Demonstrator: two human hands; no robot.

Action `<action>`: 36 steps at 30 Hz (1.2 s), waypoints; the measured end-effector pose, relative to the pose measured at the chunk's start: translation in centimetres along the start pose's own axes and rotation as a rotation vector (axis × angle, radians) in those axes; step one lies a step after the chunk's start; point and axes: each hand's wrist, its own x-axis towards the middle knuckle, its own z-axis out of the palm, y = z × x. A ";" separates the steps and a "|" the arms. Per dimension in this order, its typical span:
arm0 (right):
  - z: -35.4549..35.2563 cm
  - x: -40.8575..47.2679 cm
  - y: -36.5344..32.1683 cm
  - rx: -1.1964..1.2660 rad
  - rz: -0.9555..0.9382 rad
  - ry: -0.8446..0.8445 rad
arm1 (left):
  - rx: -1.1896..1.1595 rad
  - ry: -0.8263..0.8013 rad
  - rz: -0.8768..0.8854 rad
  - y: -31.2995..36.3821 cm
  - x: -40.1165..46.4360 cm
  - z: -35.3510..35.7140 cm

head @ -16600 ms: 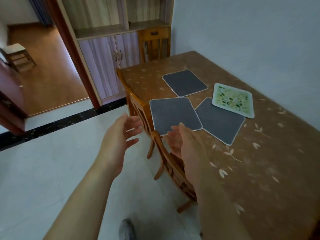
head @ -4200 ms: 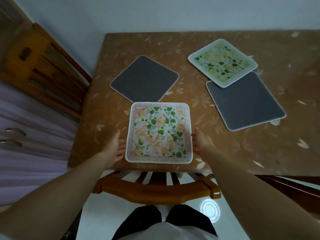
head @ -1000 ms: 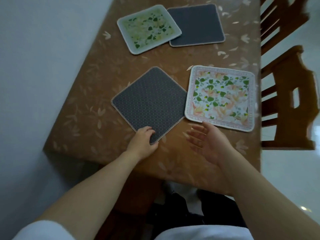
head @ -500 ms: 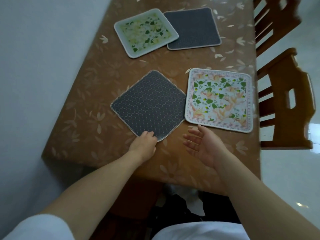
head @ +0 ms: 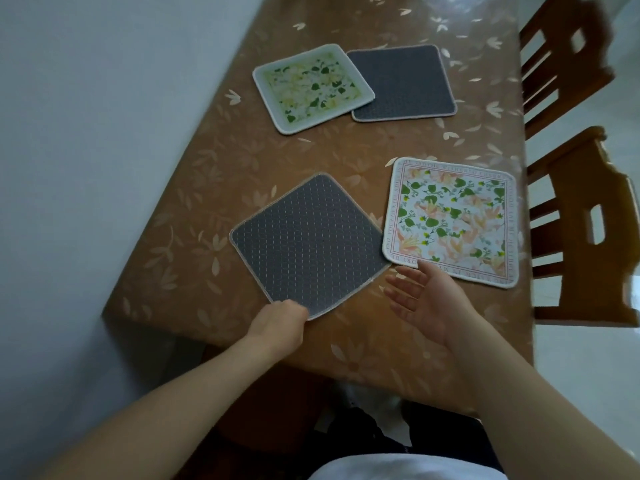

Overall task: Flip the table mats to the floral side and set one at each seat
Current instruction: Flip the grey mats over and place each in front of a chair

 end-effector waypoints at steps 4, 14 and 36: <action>1.5 -0.3 -0.4 -0.022 -0.042 -0.035 | -0.286 -0.039 0.058 -2.1 -1.7 -5.2; 4.4 -2.1 -1.3 -0.071 -0.078 -0.098 | -0.597 0.087 0.003 -4.2 -0.2 -15.1; 4.8 -2.5 -1.5 0.056 -0.131 -0.112 | -1.637 0.100 -0.995 -15.3 -2.1 -1.9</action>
